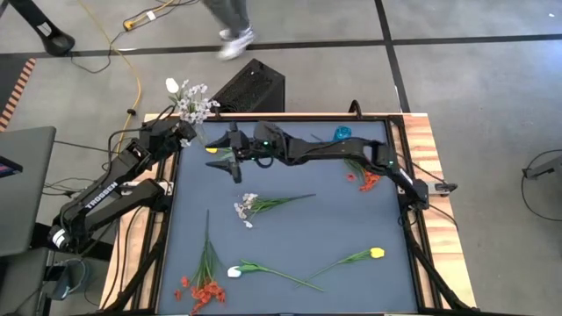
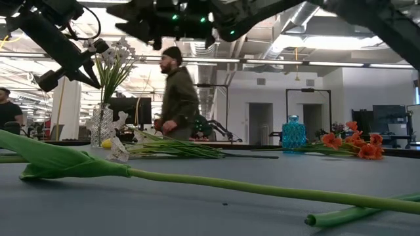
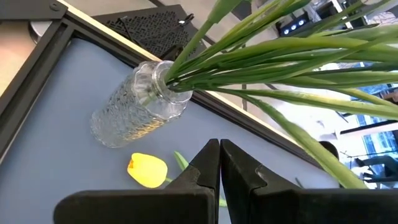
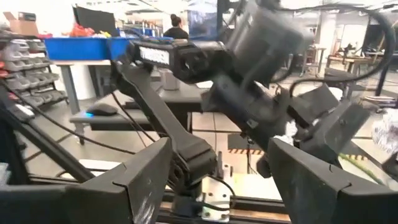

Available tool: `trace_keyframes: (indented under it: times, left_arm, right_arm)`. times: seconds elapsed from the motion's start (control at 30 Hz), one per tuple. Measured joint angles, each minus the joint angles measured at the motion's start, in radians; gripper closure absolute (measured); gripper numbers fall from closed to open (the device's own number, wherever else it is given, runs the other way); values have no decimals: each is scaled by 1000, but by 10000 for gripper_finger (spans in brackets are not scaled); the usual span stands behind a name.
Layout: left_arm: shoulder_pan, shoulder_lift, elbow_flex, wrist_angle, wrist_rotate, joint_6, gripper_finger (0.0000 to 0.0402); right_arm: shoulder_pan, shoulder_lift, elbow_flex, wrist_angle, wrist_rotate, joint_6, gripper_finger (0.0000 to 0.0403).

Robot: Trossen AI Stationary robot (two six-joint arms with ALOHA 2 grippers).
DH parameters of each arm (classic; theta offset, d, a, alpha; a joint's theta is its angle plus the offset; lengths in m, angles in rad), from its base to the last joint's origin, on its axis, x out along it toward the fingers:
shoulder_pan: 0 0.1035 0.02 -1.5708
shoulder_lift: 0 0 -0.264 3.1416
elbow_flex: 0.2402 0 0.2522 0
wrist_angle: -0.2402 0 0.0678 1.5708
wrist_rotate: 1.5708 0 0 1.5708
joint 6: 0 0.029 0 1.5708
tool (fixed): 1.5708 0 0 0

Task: Sort flowers into vase by color
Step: Put the top white flower into the transparent vase

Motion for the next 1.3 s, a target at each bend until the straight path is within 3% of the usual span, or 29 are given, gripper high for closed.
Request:
trace_keyframes:
  times: [0.37, 0.77, 1.3]
  left_arm:
    - [0, 7, 0, -35, -8, 17, 401]
    - [0, 19, 0, -35, -59, 37, 401]
    - [-1, 98, 0, -28, -27, 39, 401]
  right_arm:
    - [-1, 186, 225, -30, 155, -26, 122]
    - [9, 202, 231, -43, 215, 3, 122]
    - [14, 266, 241, 38, 259, -5, 122]
